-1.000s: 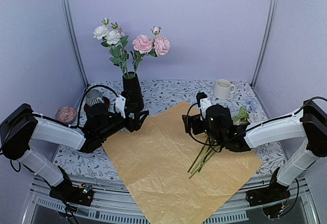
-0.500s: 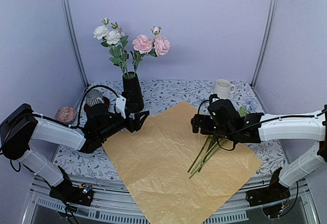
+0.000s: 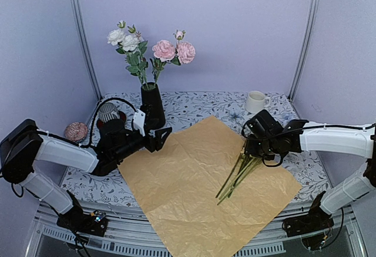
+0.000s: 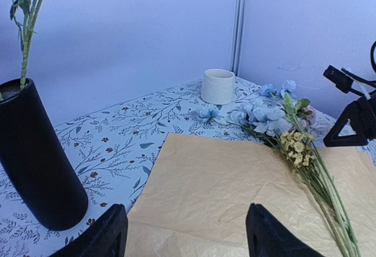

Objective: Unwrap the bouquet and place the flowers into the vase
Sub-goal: Pick up the fake flower from the flattened wrapping paper.

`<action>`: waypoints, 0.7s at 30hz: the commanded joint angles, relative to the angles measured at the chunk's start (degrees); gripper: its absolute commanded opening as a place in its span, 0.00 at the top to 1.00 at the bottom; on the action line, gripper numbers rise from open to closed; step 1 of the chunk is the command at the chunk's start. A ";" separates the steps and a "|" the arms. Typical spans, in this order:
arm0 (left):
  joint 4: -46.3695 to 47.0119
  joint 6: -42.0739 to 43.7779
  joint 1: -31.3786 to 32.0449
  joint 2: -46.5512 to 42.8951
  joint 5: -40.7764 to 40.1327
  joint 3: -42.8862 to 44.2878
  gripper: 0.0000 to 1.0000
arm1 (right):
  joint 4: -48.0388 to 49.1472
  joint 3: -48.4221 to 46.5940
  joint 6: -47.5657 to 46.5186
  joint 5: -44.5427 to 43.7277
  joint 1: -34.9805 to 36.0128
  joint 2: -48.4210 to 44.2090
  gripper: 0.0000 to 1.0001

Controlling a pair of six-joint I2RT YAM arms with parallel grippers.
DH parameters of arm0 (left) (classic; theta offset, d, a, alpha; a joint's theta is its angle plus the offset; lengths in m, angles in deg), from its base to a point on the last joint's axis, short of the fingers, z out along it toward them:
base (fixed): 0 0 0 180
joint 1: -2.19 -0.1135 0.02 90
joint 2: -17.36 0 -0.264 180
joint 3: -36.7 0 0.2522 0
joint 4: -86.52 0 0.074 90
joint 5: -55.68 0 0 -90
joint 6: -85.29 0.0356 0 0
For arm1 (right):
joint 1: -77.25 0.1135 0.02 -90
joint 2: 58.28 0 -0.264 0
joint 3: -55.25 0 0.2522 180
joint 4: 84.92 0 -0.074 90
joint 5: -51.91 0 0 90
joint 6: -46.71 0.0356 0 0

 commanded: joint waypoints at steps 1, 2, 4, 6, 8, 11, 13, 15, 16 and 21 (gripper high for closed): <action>1.03 0.96 0.68 -1.25 -0.59 -0.52 0.29 | -2.74 1.31 4.95 2.95 -1.83 -0.55 0.50; 1.03 0.99 0.68 -1.20 -0.51 -0.47 0.29 | -2.85 1.66 5.69 3.00 -2.01 -0.78 0.52; 1.03 0.99 0.79 -1.08 -0.43 -0.36 0.29 | -3.22 2.45 7.43 2.62 -2.22 -1.26 0.54; 1.03 1.09 0.83 -1.10 -0.48 -0.34 0.29 | -2.64 3.61 9.43 2.30 -2.40 -2.24 0.55; 1.03 1.08 0.83 -1.19 -0.48 -0.42 0.29 | -1.41 5.14 10.85 2.32 -2.55 -3.38 0.57; 1.03 1.17 0.88 -1.09 -0.65 -0.34 0.29 | 0.71 6.78 11.75 2.97 -2.88 -4.41 0.59; 1.03 1.17 0.83 -1.10 -0.65 -0.34 0.29 | 1.04 7.18 12.52 3.22 -3.14 -4.57 0.59; 1.03 1.17 0.91 -1.07 -0.58 -0.34 0.29 | 1.34 7.20 13.22 3.32 -3.23 -4.58 0.59; 1.03 1.17 0.96 -1.10 -0.57 -0.34 0.29 | 1.37 7.17 13.42 3.33 -3.22 -4.64 0.59; 1.03 1.21 1.05 -1.10 -0.62 -0.30 0.29 | 2.10 7.38 14.65 2.82 -3.46 -5.09 0.59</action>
